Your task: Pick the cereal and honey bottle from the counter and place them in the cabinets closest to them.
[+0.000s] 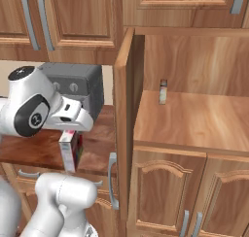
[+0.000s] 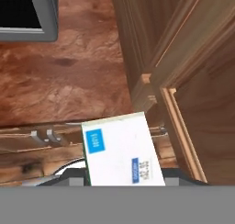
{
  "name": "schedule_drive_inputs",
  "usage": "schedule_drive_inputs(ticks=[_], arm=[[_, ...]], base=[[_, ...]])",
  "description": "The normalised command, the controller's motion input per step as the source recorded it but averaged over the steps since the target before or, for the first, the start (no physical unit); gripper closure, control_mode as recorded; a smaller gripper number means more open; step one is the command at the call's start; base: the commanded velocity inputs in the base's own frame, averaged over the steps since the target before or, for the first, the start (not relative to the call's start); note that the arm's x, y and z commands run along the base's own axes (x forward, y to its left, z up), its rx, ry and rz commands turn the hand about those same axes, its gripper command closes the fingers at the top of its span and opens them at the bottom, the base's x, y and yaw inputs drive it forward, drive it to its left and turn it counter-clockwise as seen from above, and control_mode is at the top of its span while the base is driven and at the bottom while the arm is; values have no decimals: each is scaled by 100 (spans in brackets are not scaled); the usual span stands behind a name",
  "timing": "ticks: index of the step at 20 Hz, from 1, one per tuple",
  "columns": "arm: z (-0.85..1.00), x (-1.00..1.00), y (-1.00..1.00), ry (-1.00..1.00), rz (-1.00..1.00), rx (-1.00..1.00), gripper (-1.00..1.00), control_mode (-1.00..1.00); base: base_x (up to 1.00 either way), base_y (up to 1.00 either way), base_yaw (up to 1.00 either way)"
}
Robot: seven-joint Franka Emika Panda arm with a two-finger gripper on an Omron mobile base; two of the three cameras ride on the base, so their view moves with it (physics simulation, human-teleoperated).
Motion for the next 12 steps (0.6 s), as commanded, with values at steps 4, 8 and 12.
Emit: schedule_drive_inputs(ticks=[4,8,12], arm=[[5,-80,16,-4,1,-4,100,-100],[0,-85,15,-5,3,-7,100,-100],[0,-85,11,-5,2,-3,100,-100]], base=[[0,0,0],[0,0,0],[0,0,0]])
